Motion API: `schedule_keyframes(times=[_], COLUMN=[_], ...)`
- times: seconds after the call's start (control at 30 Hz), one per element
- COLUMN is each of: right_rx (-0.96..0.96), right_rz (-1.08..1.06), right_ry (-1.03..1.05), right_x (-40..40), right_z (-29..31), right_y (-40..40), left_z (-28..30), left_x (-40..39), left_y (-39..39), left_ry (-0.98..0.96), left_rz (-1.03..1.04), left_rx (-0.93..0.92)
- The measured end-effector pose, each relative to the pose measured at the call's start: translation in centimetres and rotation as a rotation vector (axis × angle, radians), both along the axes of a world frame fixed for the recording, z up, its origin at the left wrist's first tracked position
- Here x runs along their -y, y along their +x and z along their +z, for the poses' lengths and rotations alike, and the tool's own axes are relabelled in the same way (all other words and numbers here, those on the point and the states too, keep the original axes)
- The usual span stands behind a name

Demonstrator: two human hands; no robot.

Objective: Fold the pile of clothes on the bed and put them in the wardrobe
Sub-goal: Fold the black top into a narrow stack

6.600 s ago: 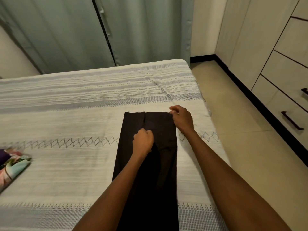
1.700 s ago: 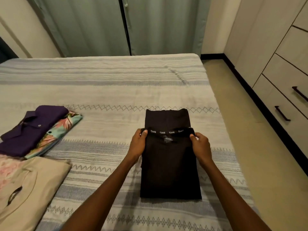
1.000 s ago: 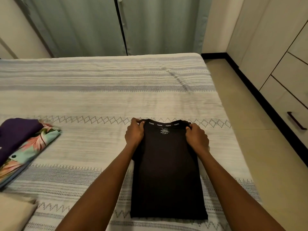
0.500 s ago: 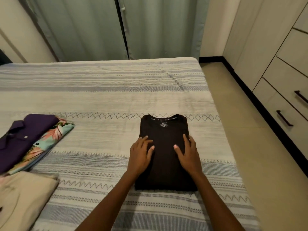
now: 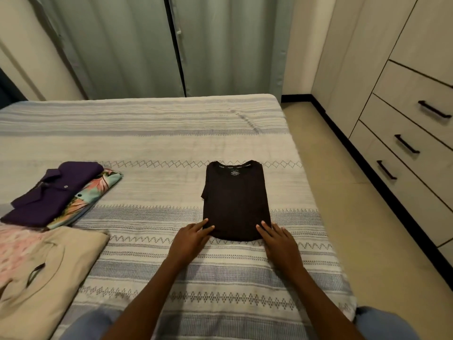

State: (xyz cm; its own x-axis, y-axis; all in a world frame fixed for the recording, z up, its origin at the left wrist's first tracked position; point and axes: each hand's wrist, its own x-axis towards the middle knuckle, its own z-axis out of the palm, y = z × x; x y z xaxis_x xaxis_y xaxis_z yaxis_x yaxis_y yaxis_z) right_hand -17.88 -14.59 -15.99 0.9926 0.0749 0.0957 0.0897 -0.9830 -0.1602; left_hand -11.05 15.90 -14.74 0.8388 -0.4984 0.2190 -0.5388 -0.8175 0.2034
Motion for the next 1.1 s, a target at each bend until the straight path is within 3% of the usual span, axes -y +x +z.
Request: schedule_keyframes(times=[0.1,0.2,0.4,0.53,0.67,0.83,1.0,1.1], right_rx=[0.063,0.132,0.305,0.409,0.591,0.708,0.696,0.574], right_rz=[-0.055,-0.107,-0.19,-0.192,-0.256,-0.1,-0.048,-0.124], right_ry=[-0.018,0.062,0.637,0.81,0.807,0.938,1.143,1.193], right_x=[-0.5,-1.1,-2.2,-2.6,-2.9,-3.1,-3.6,-3.1], right_z=[2.2,4.3,7.9,10.7,14.8,20.7,25.8,26.9], right_y=[-0.2,-0.6,-1.2,-2.0,-3.4,-5.7,-7.3,-6.5], left_z=[1.6,3.3,6.5,10.8,16.1,22.5,27.4,28.5], left_x=[0.7,1.5,2.7,3.4,3.6,3.5,3.2,3.1], left_y=[-0.6,-1.5,-2.9,-4.9,-7.5,-10.2,-11.8,-11.6], left_ry=[-0.128,-0.513,-1.007,-1.21,-1.279,-1.323,-1.358,-1.314], left_rz=[0.048,0.121,0.27,0.3,0.313,0.339,0.343,0.395], left_rx=[-0.032,-0.188,-0.24,-0.259,-0.212,-0.109,-0.018,-0.037])
